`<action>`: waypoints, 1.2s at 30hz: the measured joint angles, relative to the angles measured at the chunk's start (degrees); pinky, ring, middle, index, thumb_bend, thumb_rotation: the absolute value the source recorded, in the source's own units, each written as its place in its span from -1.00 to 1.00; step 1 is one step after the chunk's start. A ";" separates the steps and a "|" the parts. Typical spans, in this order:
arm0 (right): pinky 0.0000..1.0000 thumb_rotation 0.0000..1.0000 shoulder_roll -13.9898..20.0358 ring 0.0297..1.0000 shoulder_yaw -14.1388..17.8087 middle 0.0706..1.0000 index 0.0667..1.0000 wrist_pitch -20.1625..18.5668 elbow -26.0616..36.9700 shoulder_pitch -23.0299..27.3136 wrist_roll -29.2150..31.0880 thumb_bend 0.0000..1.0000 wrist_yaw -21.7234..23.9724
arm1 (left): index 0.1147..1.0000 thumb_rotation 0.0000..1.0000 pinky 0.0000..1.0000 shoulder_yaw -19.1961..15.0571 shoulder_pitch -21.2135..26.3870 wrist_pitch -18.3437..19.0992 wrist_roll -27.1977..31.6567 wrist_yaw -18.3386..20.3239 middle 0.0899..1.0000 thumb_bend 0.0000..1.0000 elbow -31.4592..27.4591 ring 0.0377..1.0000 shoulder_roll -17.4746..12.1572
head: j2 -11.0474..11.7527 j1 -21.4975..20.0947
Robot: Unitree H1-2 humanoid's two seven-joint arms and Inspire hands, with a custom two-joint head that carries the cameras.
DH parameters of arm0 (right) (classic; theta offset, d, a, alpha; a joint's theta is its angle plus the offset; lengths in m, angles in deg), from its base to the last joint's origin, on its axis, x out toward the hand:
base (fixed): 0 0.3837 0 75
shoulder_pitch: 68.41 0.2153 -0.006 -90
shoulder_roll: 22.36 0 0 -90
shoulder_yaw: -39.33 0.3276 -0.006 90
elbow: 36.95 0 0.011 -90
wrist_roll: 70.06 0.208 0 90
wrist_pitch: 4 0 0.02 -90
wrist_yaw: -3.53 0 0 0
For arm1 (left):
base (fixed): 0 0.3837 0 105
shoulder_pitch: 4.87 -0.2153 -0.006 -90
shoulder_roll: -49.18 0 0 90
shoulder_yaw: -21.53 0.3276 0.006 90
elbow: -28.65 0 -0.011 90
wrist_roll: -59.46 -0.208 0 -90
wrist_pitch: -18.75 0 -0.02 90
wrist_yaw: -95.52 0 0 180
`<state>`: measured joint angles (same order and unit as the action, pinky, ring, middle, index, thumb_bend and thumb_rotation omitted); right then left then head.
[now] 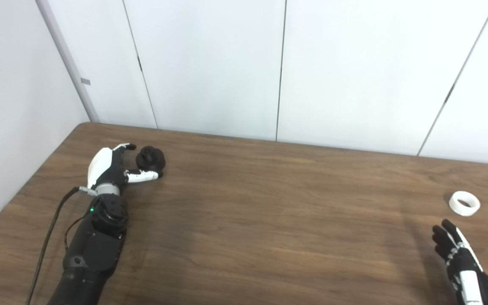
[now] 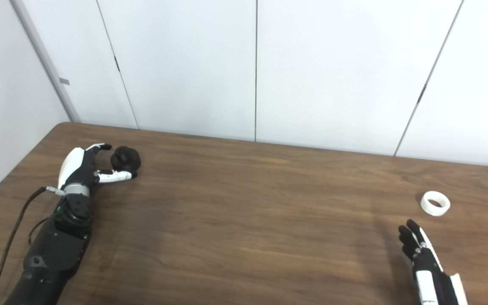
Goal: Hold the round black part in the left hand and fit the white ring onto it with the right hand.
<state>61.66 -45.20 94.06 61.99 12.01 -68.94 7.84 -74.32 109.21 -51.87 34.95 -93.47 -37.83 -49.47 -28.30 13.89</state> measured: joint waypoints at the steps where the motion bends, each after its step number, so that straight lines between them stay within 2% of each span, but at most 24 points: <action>1: 0.87 1.00 0.00 0.84 0.00 0.81 0.84 0.02 0.00 0.00 -0.01 0.04 0.00 | 0.57 -0.68 0.90 0.10 0.00 0.01 0.00 0.00 0.81 0.75 0.00 0.95 -0.01 | -0.09 -0.09; 8: 0.85 1.00 0.00 0.83 0.01 0.80 0.83 0.04 0.01 -0.02 0.16 0.05 0.00 | 0.50 -0.62 0.91 0.96 0.00 0.19 -0.02 0.07 0.83 0.75 -0.01 0.97 -0.65 | -0.09 -0.26; 17: 0.84 1.00 0.01 0.84 0.11 0.80 0.83 0.04 -0.03 -0.02 0.51 0.08 0.05 | 0.46 -0.50 1.00 5.32 0.12 1.01 -1.41 0.99 0.86 0.75 0.61 1.00 -2.08 | -0.09 -0.44; 28: 0.87 1.00 0.03 0.83 0.08 0.78 0.82 0.13 -0.05 -0.01 -0.17 0.11 -0.06 | 0.42 -0.51 1.00 7.64 1.55 1.85 -1.86 1.01 0.85 0.76 1.92 1.00 -2.97 | -0.09 -0.70; 36: 0.86 1.00 0.04 0.83 0.08 0.78 0.82 0.14 -0.06 -0.01 -0.28 0.10 -0.05 | 0.39 -0.52 1.00 8.04 1.55 2.32 -1.89 1.01 0.83 0.75 1.74 0.97 -3.16 | 0.00 -0.18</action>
<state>61.70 -45.12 94.20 61.93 12.00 -69.23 7.79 -66.28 110.76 -49.55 33.07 -92.47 -36.09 -52.63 -28.30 13.71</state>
